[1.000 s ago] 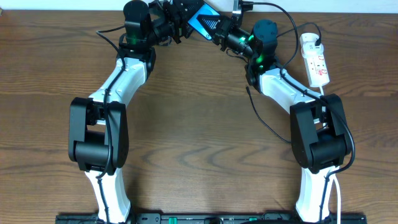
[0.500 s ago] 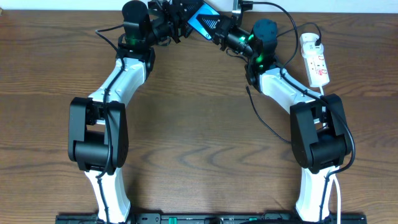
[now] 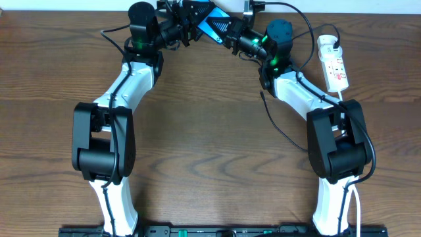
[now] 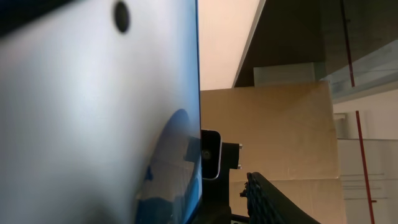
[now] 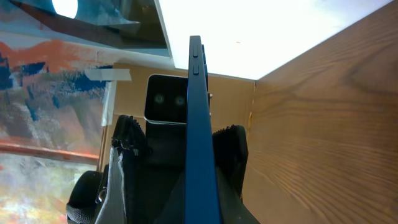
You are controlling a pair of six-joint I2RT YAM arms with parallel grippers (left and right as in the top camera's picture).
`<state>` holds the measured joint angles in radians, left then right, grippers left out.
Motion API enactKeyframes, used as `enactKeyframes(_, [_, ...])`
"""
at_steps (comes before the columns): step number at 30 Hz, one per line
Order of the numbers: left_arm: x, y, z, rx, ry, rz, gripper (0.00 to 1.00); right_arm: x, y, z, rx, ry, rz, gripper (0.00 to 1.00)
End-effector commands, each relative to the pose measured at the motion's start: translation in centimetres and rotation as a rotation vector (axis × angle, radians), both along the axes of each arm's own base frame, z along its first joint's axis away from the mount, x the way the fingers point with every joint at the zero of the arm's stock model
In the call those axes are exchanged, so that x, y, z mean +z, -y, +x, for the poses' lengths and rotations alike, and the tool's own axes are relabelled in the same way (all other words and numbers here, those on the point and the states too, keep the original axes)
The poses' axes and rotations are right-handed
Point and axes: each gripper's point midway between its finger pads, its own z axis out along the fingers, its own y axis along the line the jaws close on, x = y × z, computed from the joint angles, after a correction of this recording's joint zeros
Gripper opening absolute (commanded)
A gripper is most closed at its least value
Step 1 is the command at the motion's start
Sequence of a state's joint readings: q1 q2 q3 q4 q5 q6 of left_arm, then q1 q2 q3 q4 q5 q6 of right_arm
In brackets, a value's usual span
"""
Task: Plug charger to phone and switch on socket
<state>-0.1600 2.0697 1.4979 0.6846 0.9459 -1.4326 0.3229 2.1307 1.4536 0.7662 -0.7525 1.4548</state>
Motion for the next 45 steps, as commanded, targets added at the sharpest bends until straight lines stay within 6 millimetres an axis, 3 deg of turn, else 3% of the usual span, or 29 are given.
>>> enactKeyframes(1, [3.6, 2.1, -2.2, -0.098, 0.113, -0.008, 0.47, -2.3, -4.1, -4.2, 0.204, -0.082, -0.024, 0.01])
enactKeyframes(15, [3.6, 1.4, -1.8, -0.077, 0.121, -0.003, 0.42, -2.6, -4.2, -4.3, 0.213, -0.110, -0.025, 0.01])
enactKeyframes(45, [3.4, -0.8, 0.1, 0.025, 0.091, -0.011, 0.42, -2.6, -4.5, -4.8, 0.236, -0.093, -0.033, 0.01])
